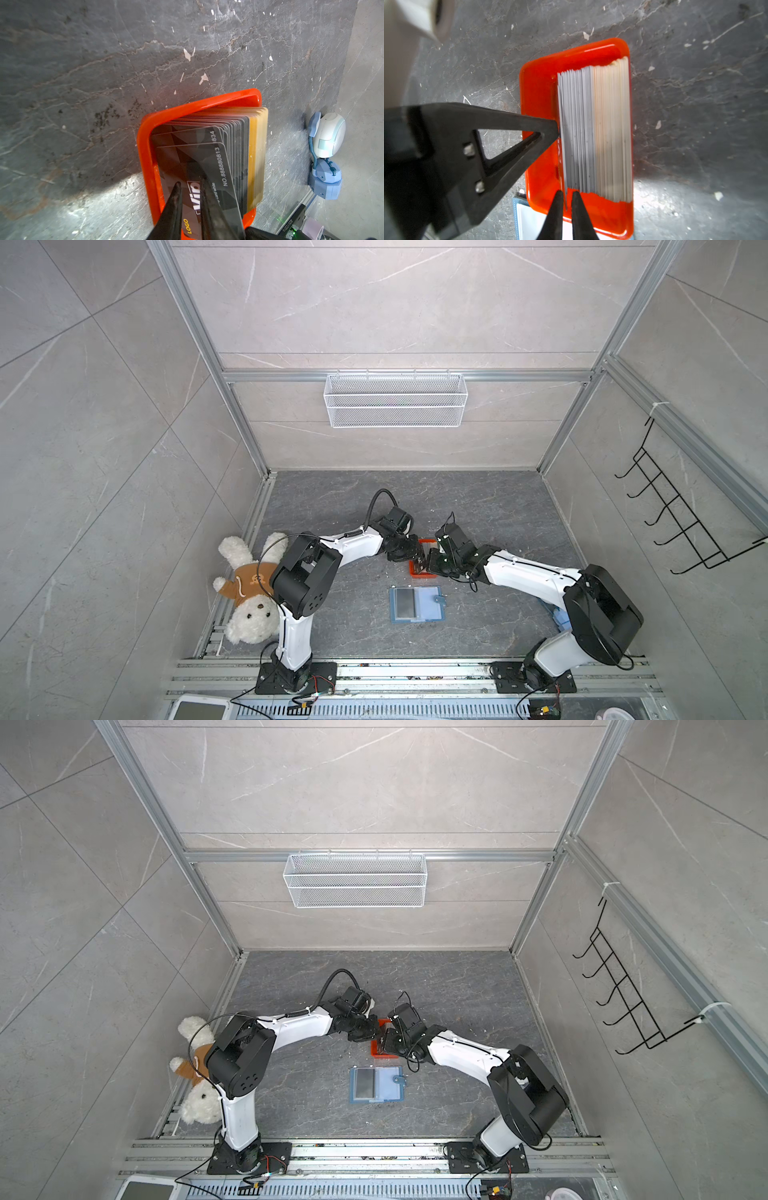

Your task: Put the credit cards into the card holder

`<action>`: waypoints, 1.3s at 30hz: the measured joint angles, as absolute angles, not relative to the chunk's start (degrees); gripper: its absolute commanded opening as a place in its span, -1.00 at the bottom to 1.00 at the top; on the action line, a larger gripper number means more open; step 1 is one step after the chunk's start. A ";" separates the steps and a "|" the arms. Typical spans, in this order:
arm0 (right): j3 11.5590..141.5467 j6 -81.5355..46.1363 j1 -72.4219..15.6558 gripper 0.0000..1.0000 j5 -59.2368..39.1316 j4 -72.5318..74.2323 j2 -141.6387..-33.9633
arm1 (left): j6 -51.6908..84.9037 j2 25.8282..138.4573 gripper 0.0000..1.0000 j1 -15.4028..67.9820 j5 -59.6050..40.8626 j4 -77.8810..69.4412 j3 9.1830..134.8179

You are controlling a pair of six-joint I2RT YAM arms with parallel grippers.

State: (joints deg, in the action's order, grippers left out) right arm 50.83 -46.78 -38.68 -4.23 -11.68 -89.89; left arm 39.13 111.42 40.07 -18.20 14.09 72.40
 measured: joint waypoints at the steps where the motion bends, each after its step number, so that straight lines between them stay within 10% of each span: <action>1: 50.83 -46.78 -38.68 -0.76 -4.25 -11.57 -90.08 | 39.13 111.42 -0.59 40.07 -18.17 14.06 72.40; 39: 44.21 -48.88 -39.86 -1.00 -2.63 -12.34 -76.88 | 39.29 97.36 -0.56 40.12 -19.79 14.09 65.78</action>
State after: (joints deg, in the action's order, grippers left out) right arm 44.21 -48.88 -39.86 -2.63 -12.34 -76.88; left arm 39.29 97.36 40.12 -19.79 14.09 65.78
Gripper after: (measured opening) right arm 0.050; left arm 0.218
